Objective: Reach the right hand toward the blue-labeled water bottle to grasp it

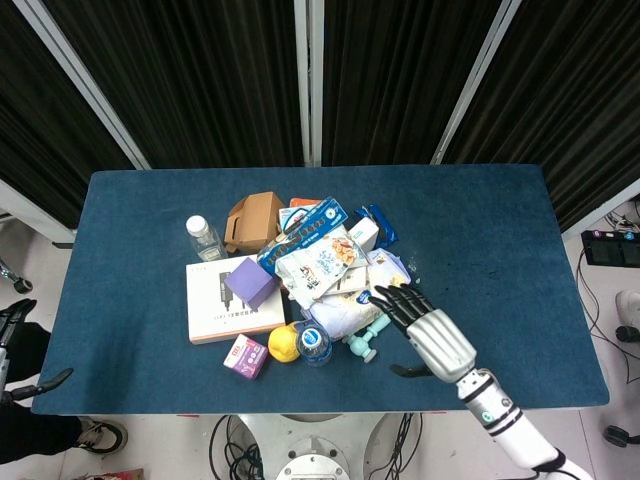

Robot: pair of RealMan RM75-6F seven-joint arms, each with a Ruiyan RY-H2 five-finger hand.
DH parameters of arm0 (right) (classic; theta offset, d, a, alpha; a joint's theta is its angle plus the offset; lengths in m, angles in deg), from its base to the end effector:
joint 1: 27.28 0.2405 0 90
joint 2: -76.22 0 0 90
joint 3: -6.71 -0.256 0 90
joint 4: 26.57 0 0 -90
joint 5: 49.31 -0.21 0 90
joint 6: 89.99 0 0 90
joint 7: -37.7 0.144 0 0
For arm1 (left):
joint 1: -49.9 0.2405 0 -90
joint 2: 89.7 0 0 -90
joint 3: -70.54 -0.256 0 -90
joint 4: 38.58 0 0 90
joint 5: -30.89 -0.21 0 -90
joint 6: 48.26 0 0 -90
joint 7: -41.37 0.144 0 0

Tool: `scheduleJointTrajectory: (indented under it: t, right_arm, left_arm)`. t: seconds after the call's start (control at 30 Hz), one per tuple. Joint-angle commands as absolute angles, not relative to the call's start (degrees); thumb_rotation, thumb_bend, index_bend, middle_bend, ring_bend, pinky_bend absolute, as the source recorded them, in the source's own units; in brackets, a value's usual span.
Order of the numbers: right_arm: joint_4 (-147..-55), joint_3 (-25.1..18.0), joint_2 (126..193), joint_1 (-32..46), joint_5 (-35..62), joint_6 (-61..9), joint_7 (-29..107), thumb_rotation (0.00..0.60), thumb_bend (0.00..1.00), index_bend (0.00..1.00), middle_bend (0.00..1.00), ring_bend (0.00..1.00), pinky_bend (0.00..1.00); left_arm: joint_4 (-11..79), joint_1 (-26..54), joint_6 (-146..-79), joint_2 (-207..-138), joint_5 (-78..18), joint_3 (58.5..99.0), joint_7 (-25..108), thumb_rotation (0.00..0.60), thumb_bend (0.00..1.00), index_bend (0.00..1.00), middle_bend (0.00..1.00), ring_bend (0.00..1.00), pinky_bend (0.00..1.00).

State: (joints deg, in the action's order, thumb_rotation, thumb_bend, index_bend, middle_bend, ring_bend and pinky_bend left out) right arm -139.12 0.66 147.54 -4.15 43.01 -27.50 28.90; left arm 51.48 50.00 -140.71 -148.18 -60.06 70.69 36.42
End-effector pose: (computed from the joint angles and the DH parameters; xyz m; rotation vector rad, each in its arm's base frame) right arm -0.1364 -0.2253 0.0610 1.9344 -1.0248 1.2492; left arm -0.3226 0.1438 0.1995 -1.3862 -0.8232 -0.8993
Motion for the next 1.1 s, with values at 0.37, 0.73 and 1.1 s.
scheduleJointTrajectory:
  t: [0.37, 0.73, 1.1]
  right_arm:
    - [-142.38, -3.55, 154.54, 3.99, 33.21, -34.16, 18.70, 0.600, 0.03, 0.00, 0.00, 0.00, 0.00]
    - [-142.57, -3.92, 157.38, 8.53, 27.08, -36.32, 13.39, 0.600, 0.04, 0.00, 0.06, 0.00, 0.12]
    - [-140.18, -3.24, 160.46, 10.86, 24.05, -34.59, 9.56, 0.600, 0.14, 0.15, 0.19, 0.15, 0.26]
  left_arm:
    - [51.11, 50.07, -140.46, -148.19, -59.63, 70.83, 35.99, 0.289, 0.06, 0.10, 0.11, 0.14, 0.25]
    - [50.28, 50.23, -140.57, -148.44, -59.55, 70.87, 35.10, 0.290, 0.06, 0.10, 0.11, 0.14, 0.25]
    - [49.12, 50.64, -141.23, -148.66, -59.67, 70.90, 33.71, 0.287, 0.06, 0.10, 0.11, 0.14, 0.25]
